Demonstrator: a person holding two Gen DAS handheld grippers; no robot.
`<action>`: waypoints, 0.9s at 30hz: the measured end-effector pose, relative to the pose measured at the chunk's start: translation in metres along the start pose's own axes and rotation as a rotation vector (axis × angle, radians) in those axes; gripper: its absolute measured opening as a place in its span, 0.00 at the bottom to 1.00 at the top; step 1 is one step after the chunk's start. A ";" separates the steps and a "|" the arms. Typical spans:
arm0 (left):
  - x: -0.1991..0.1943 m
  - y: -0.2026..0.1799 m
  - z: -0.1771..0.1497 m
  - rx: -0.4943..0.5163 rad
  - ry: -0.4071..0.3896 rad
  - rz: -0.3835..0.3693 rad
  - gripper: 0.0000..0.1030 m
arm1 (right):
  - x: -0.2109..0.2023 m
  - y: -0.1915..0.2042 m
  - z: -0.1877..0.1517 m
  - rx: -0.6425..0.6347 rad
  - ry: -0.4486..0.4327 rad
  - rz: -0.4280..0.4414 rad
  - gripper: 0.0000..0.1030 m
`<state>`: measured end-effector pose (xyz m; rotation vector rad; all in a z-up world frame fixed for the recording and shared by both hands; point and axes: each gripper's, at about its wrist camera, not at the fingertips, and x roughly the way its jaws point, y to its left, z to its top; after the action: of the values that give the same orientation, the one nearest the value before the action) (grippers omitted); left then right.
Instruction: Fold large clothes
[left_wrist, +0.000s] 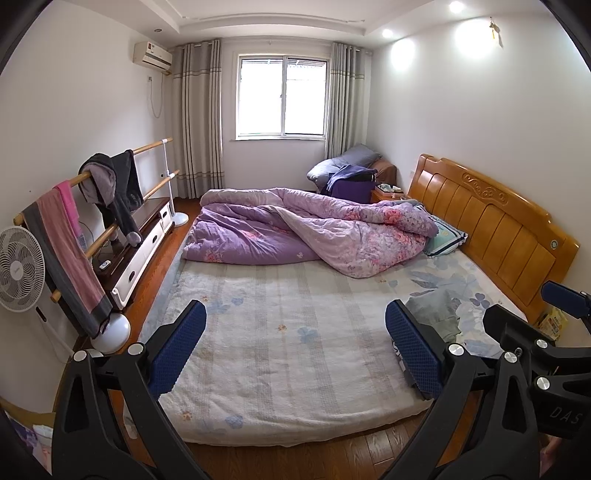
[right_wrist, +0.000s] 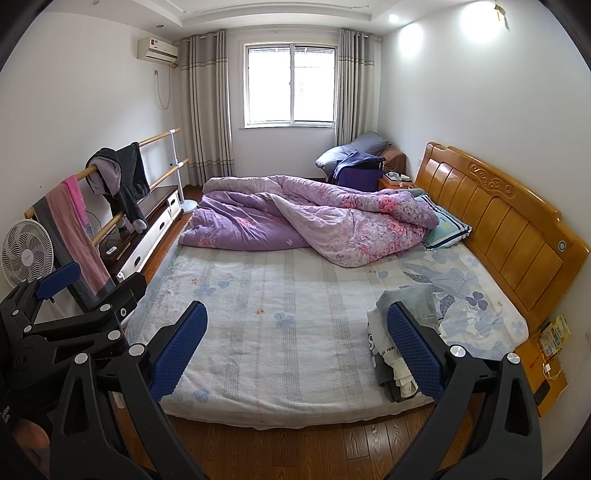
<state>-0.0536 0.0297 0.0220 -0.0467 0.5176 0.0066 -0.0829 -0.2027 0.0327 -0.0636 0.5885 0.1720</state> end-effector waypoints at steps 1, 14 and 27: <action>0.000 0.000 0.000 0.001 0.001 0.000 0.95 | 0.000 0.000 0.000 -0.001 0.001 0.000 0.91; -0.001 0.014 0.002 0.009 0.003 0.003 0.95 | 0.001 -0.001 0.001 -0.003 -0.001 0.000 0.92; -0.001 0.019 0.003 0.012 0.007 0.001 0.95 | 0.001 -0.002 0.000 -0.003 0.002 0.001 0.92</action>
<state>-0.0536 0.0493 0.0241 -0.0345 0.5243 0.0040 -0.0817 -0.2047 0.0325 -0.0660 0.5899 0.1735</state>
